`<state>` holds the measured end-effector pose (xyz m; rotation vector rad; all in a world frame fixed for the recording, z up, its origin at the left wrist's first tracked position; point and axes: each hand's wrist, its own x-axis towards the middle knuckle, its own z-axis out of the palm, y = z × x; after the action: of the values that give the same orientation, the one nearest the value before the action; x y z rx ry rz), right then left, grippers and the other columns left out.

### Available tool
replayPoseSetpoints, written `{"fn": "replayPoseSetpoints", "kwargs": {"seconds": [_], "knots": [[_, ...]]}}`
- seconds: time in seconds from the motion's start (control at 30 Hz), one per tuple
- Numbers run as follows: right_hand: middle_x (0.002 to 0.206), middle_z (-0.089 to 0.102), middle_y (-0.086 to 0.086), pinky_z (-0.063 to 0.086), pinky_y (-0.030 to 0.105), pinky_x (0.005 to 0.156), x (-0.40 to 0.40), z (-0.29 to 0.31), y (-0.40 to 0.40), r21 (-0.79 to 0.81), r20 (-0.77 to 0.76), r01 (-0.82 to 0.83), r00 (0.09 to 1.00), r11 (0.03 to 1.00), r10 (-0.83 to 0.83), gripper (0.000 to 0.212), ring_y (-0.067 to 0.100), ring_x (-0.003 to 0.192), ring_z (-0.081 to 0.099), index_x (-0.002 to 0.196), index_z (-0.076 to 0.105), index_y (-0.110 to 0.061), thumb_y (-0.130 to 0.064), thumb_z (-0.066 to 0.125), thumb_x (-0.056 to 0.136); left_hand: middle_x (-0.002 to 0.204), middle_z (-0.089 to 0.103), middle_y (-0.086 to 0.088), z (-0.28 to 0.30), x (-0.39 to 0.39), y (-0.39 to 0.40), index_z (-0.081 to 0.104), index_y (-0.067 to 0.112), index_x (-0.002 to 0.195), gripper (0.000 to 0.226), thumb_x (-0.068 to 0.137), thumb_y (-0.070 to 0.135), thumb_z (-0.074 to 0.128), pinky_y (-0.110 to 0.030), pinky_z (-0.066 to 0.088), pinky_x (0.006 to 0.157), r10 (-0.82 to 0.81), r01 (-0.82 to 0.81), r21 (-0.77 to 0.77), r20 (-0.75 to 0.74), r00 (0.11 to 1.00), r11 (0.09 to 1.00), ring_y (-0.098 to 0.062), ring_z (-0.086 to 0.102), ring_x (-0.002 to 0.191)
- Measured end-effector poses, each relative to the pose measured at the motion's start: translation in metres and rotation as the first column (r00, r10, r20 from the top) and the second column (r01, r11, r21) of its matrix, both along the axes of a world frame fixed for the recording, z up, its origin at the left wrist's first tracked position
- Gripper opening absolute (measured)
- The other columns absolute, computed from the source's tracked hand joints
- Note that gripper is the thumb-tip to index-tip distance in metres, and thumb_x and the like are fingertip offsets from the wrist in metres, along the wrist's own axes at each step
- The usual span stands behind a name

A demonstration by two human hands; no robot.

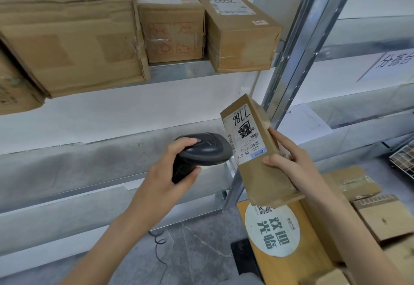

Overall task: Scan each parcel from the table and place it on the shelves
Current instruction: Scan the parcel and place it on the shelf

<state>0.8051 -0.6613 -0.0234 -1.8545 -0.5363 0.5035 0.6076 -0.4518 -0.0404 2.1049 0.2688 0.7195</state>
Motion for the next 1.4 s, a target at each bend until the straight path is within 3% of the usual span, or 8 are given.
{"fn": "replayPoseSetpoints", "kwargs": {"seconds": [0.1, 0.2, 0.27, 0.37, 0.47, 0.63, 0.93, 1.4], "knots": [[0.156, 0.035, -0.024, 0.04, 0.039, 0.114, -0.013, -0.009, 0.007, 0.063, 0.225, 0.125, 0.965, 0.99, -0.137, 0.076, 0.001, 0.139, 0.039, 0.146, 0.04, -0.052, -0.022, 0.075, 0.086, 0.104, 0.064, 0.027, 0.0, 0.005, -0.012, 0.041, 0.065, 0.125, 0.068, 0.092, 0.015, 0.072, -0.024, 0.056, 0.063, 0.029, -0.022, -0.156, 0.042, 0.999, 0.988, -0.004, 0.065, 0.076], [0.163, 0.019, -0.027, 0.024, 0.009, 0.105, -0.03, -0.022, 0.014, 0.106, 0.424, 0.211, 0.874, 0.972, -0.236, 0.083, -0.018, 0.132, 0.024, 0.155, 0.028, -0.045, -0.035, 0.067, 0.083, 0.094, 0.065, 0.012, 0.0, 0.007, -0.021, 0.044, 0.058, 0.126, 0.067, 0.093, 0.008, 0.071, -0.026, 0.055, 0.057, 0.05, -0.023, -0.319, 0.076, 0.996, 0.947, -0.012, 0.06, 0.06], [0.165, 0.018, -0.022, 0.02, 0.002, 0.102, -0.041, -0.034, 0.019, 0.139, 0.482, 0.242, 0.831, 0.96, -0.279, 0.085, -0.014, 0.132, 0.025, 0.157, 0.028, -0.04, -0.033, 0.066, 0.081, 0.095, 0.065, 0.004, -0.001, 0.008, -0.026, 0.044, 0.056, 0.127, 0.066, 0.093, 0.006, 0.07, -0.028, 0.054, 0.056, 0.047, -0.015, -0.368, 0.079, 0.996, 0.93, -0.017, 0.058, 0.058], [0.167, 0.021, -0.011, 0.021, 0.008, 0.108, -0.057, -0.052, 0.025, 0.216, 0.534, 0.289, 0.764, 0.932, -0.361, 0.082, 0.004, 0.131, 0.035, 0.156, 0.031, -0.032, -0.032, 0.067, 0.082, 0.094, 0.066, 0.0, -0.004, 0.007, -0.034, 0.043, 0.058, 0.125, 0.065, 0.093, 0.009, 0.071, -0.029, 0.053, 0.055, 0.049, -0.017, -0.398, 0.07, 0.996, 0.917, -0.018, 0.058, 0.057], [0.167, 0.023, -0.004, 0.034, 0.029, 0.108, -0.068, -0.065, 0.029, 0.267, 0.57, 0.328, 0.705, 0.906, -0.423, 0.079, 0.025, 0.125, 0.045, 0.156, 0.032, -0.029, -0.038, 0.063, 0.084, 0.091, 0.066, 0.004, -0.005, 0.005, -0.037, 0.042, 0.06, 0.126, 0.062, 0.09, 0.019, 0.071, -0.029, 0.053, 0.054, 0.046, -0.02, -0.401, 0.056, 0.997, 0.916, -0.016, 0.058, 0.056], [0.167, 0.023, -0.002, 0.03, 0.021, 0.108, -0.074, -0.075, 0.03, 0.284, 0.592, 0.349, 0.669, 0.893, -0.449, 0.079, 0.027, 0.123, 0.046, 0.156, 0.031, -0.027, -0.037, 0.064, 0.084, 0.092, 0.065, 0.009, -0.005, 0.001, -0.041, 0.042, 0.063, 0.124, 0.071, 0.093, 0.005, 0.07, -0.026, 0.054, 0.056, 0.028, -0.017, -0.359, 0.025, 0.999, 0.933, -0.013, 0.057, 0.055], [0.167, 0.024, 0.0, 0.024, 0.018, 0.111, -0.08, -0.073, 0.028, 0.303, 0.57, 0.355, 0.677, 0.885, -0.466, 0.078, 0.018, 0.13, 0.04, 0.155, 0.031, -0.026, -0.036, 0.063, 0.085, 0.099, 0.064, 0.018, -0.002, -0.004, -0.047, 0.042, 0.063, 0.125, 0.068, 0.091, 0.012, 0.071, -0.021, 0.053, 0.056, 0.027, -0.017, -0.325, 0.024, 0.999, 0.946, -0.012, 0.06, 0.059], [0.167, 0.023, -0.003, 0.029, 0.018, 0.108, -0.088, -0.067, 0.027, 0.297, 0.568, 0.356, 0.68, 0.886, -0.463, 0.078, 0.03, 0.124, 0.046, 0.155, 0.031, -0.027, -0.037, 0.062, 0.084, 0.097, 0.064, 0.021, -0.007, -0.016, -0.047, 0.042, 0.065, 0.122, 0.072, 0.091, 0.007, 0.071, -0.018, 0.052, 0.057, 0.059, -0.05, -0.311, 0.02, 0.998, 0.949, -0.011, 0.061, 0.062]]}}
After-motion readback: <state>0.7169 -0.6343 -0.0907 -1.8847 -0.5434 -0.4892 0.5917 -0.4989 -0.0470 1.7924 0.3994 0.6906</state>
